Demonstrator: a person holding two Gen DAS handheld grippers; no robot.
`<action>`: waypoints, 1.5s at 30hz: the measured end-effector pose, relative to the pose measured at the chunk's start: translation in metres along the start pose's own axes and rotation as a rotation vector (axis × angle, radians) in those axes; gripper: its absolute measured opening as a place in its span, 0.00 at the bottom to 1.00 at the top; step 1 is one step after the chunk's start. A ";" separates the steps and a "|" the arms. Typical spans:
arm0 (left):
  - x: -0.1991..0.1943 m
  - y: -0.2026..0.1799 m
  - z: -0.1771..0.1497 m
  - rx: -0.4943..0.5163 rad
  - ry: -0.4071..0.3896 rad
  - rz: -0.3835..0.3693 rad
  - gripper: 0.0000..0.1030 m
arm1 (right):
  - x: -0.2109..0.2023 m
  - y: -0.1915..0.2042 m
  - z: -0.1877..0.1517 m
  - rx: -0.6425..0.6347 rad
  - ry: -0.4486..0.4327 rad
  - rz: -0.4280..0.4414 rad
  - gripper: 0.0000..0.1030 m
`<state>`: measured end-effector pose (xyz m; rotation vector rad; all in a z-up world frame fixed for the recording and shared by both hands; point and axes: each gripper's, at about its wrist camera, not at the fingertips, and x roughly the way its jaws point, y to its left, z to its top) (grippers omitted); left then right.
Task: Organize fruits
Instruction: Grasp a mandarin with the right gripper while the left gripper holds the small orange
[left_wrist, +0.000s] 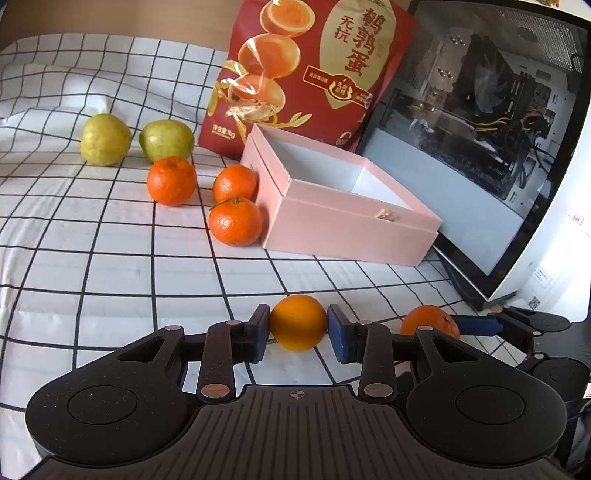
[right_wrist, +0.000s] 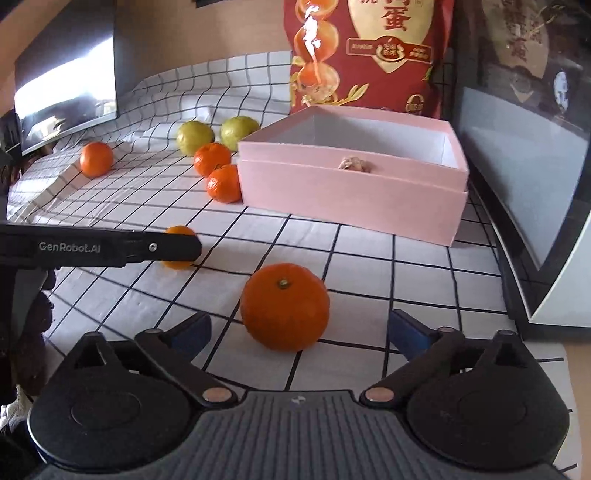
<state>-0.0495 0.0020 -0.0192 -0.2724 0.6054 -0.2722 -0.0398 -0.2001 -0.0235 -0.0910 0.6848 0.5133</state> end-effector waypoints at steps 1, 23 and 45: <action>0.000 -0.001 0.000 0.004 -0.001 0.004 0.38 | 0.000 0.001 0.000 -0.010 0.006 -0.003 1.00; -0.002 -0.016 -0.004 0.125 -0.020 0.065 0.38 | -0.005 -0.002 0.005 0.011 -0.009 -0.009 0.62; 0.000 -0.015 -0.003 0.126 0.001 0.027 0.38 | -0.019 -0.008 0.014 0.024 -0.039 -0.003 0.46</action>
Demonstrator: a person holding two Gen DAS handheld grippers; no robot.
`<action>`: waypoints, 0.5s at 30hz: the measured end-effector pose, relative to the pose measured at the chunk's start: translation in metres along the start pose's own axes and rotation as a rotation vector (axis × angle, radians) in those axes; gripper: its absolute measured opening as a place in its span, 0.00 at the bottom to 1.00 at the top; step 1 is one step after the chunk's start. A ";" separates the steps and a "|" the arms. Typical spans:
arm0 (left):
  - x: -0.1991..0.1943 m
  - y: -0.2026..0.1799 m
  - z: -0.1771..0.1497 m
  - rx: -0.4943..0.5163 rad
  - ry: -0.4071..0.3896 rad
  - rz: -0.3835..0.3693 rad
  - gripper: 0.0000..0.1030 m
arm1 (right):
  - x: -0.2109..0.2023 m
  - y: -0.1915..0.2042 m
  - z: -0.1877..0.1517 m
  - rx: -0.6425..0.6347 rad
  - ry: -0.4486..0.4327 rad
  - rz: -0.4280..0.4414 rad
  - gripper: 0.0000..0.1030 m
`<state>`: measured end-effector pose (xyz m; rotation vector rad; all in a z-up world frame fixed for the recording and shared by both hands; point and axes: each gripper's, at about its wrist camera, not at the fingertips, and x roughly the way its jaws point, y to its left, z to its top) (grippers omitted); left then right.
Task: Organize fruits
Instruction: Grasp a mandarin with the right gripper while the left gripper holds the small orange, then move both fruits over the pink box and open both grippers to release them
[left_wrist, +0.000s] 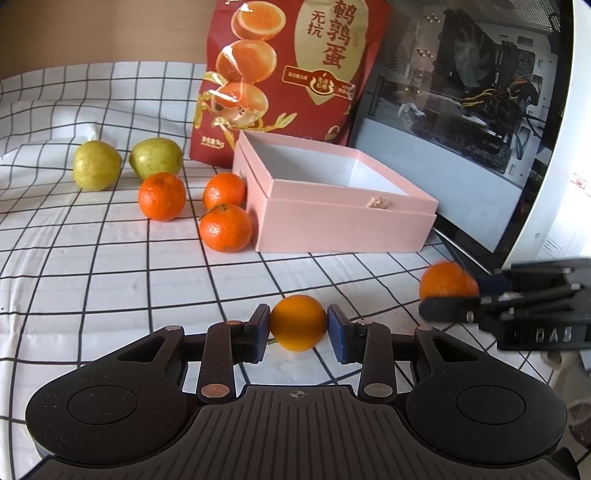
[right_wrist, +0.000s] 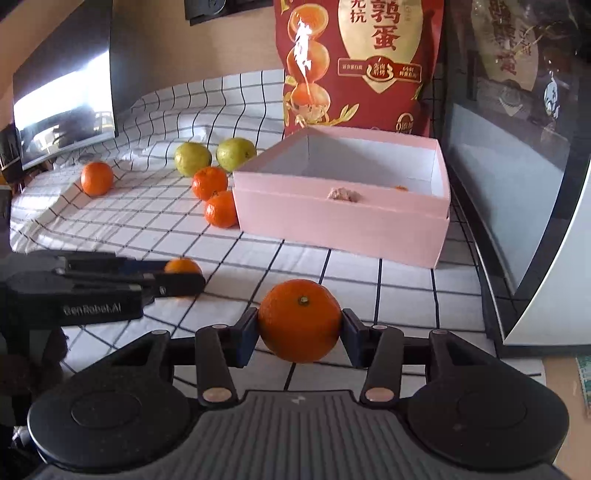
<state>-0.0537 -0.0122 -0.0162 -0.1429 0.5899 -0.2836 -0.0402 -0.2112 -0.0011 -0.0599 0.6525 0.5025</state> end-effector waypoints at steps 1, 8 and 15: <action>0.000 0.001 0.001 -0.001 0.003 -0.016 0.38 | -0.001 0.001 0.002 -0.004 -0.008 -0.005 0.46; -0.003 0.009 0.070 -0.005 -0.125 -0.084 0.38 | -0.010 0.009 0.042 -0.064 -0.096 -0.055 0.46; 0.074 0.036 0.184 -0.047 -0.157 -0.147 0.38 | 0.025 -0.007 0.127 -0.027 -0.137 -0.171 0.46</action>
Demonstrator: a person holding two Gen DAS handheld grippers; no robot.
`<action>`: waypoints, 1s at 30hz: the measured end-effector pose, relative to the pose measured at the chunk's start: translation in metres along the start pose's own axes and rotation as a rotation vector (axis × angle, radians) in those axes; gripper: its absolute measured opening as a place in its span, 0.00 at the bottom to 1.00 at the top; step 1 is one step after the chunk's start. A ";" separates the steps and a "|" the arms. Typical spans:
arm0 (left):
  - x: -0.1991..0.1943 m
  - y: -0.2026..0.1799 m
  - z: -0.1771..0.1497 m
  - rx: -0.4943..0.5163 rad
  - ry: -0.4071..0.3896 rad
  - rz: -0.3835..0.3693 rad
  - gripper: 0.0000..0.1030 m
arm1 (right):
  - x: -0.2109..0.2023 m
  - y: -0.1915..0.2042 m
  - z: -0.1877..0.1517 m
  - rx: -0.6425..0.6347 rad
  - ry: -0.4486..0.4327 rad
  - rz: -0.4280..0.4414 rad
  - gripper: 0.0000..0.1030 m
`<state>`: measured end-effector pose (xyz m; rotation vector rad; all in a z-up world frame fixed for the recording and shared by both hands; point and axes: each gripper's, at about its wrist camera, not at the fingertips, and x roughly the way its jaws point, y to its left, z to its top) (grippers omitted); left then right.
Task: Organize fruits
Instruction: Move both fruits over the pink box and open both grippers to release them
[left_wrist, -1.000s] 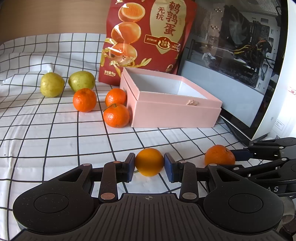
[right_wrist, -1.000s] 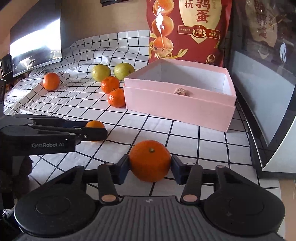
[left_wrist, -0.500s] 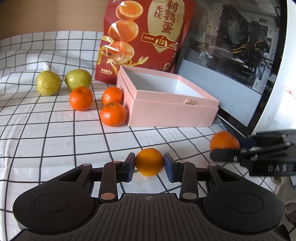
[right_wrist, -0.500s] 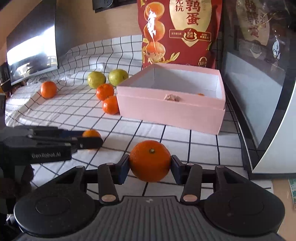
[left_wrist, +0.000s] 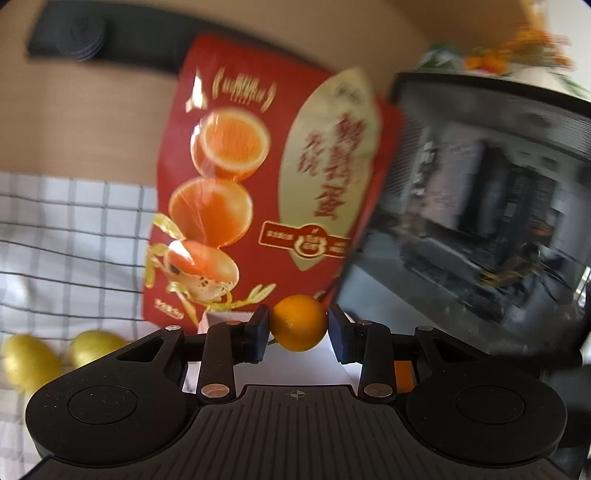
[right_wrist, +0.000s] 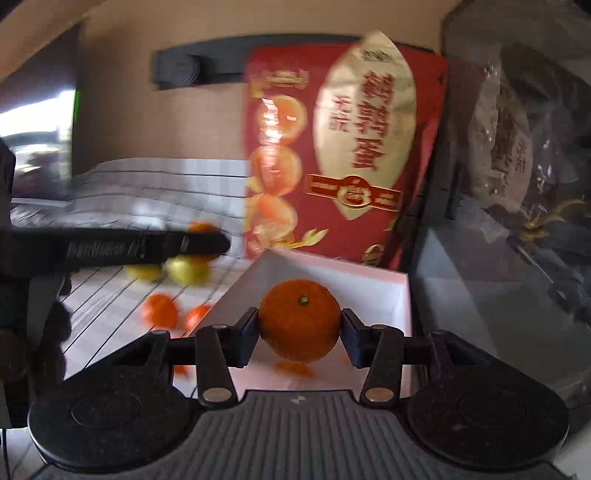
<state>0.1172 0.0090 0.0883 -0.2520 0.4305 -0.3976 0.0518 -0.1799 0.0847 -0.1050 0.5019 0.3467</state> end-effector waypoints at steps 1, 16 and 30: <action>0.017 0.009 0.004 -0.039 0.036 -0.010 0.38 | 0.013 -0.001 0.006 0.021 0.028 -0.009 0.46; 0.045 0.066 0.013 0.002 0.149 0.016 0.38 | 0.103 -0.019 0.005 0.145 0.212 -0.053 0.69; -0.009 0.184 0.006 -0.023 0.048 0.432 0.38 | 0.077 0.031 0.027 0.096 0.126 0.122 0.69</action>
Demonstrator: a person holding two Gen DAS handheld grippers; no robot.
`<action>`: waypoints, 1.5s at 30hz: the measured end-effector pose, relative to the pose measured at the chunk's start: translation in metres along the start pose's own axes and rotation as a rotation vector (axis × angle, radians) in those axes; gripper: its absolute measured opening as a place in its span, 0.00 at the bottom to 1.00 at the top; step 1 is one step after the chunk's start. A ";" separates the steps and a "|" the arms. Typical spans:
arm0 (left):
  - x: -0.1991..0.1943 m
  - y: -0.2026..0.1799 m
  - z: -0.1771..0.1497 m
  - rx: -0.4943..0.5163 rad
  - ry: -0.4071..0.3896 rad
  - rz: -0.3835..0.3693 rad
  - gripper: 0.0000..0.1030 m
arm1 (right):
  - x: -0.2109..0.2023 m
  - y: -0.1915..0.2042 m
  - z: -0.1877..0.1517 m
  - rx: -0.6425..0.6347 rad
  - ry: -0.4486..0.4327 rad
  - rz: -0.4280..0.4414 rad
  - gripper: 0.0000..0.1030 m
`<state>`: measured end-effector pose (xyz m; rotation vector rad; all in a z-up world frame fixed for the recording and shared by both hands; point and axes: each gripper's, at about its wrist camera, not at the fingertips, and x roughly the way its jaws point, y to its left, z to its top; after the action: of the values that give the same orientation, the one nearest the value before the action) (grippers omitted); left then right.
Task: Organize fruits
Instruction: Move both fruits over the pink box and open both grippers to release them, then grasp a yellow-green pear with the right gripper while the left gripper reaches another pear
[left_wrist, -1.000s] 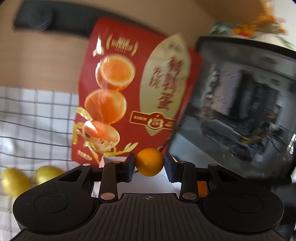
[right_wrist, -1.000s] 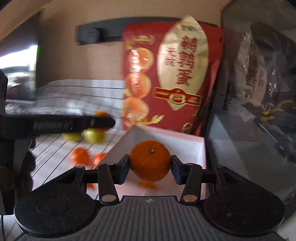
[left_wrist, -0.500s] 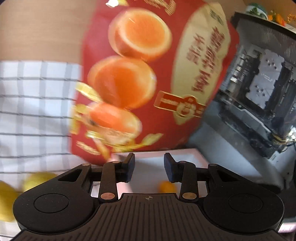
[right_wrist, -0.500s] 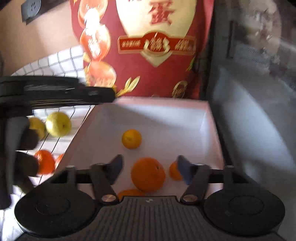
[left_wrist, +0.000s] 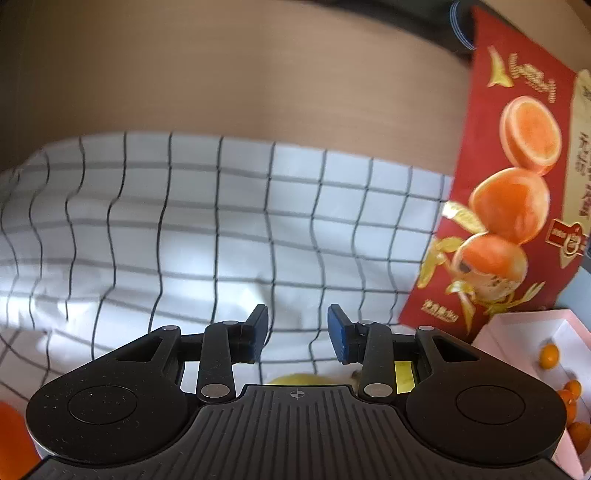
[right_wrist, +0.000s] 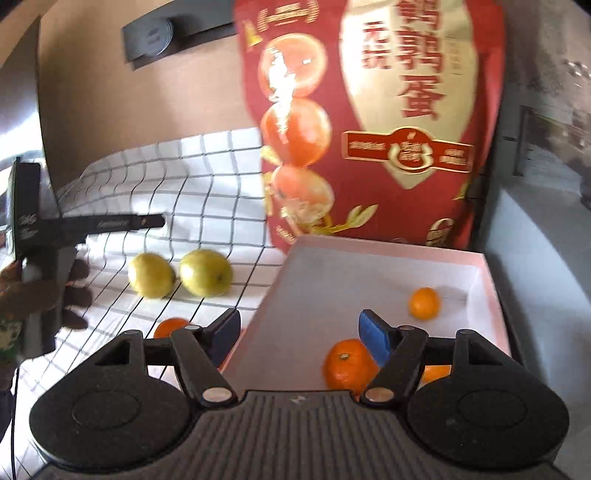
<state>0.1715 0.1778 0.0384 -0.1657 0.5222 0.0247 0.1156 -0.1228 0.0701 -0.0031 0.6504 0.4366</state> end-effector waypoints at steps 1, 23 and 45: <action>0.002 0.001 -0.003 0.003 0.014 0.003 0.38 | 0.000 0.003 -0.002 -0.011 0.005 -0.001 0.69; -0.121 0.026 -0.077 -0.127 -0.143 -0.113 0.40 | -0.012 0.030 -0.034 -0.078 0.013 0.002 0.71; -0.138 0.057 -0.087 -0.273 -0.193 -0.111 0.40 | 0.038 0.160 -0.082 -0.350 0.068 0.140 0.79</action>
<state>0.0048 0.2222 0.0242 -0.4540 0.3144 0.0035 0.0319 0.0261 0.0029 -0.3068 0.6363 0.6834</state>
